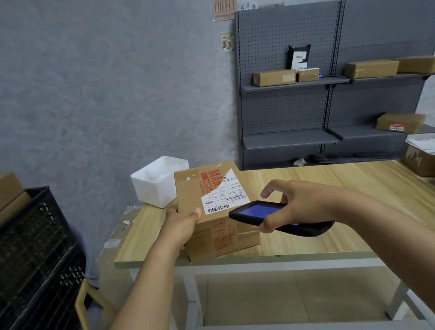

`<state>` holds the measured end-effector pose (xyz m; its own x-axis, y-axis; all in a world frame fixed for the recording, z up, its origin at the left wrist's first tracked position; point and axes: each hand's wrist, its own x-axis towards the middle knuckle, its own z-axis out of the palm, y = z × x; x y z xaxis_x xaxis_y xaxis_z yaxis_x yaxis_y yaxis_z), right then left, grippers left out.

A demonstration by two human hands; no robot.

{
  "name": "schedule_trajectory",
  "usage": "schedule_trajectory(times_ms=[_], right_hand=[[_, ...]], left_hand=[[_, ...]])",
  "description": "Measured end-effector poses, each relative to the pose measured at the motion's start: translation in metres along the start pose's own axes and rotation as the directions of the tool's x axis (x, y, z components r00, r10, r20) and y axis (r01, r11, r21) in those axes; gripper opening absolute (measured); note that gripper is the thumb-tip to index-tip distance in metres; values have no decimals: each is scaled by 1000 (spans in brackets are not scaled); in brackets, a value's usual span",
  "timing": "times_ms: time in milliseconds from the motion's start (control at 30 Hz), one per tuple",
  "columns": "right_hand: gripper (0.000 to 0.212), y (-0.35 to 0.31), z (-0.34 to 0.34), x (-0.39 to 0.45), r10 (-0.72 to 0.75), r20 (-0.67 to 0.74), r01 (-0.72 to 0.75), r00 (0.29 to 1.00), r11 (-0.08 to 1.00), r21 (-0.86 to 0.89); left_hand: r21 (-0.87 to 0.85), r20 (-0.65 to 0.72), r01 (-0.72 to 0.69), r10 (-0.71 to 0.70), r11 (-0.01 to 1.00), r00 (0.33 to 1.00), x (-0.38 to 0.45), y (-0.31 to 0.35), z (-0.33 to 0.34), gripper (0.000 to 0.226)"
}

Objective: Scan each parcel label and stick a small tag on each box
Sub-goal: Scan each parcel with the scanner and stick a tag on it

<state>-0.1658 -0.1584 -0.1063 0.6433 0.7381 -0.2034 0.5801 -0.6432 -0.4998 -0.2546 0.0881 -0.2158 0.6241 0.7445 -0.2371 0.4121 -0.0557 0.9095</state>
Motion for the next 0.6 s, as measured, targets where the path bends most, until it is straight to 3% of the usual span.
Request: schedule_trajectory(times_ms=[600], right_hand=[[79,-9,-3,-6,41,29,-39,999,996,-77]], left_hand=[[-39,12,-24,24,999,1000,-4,1,0,53]])
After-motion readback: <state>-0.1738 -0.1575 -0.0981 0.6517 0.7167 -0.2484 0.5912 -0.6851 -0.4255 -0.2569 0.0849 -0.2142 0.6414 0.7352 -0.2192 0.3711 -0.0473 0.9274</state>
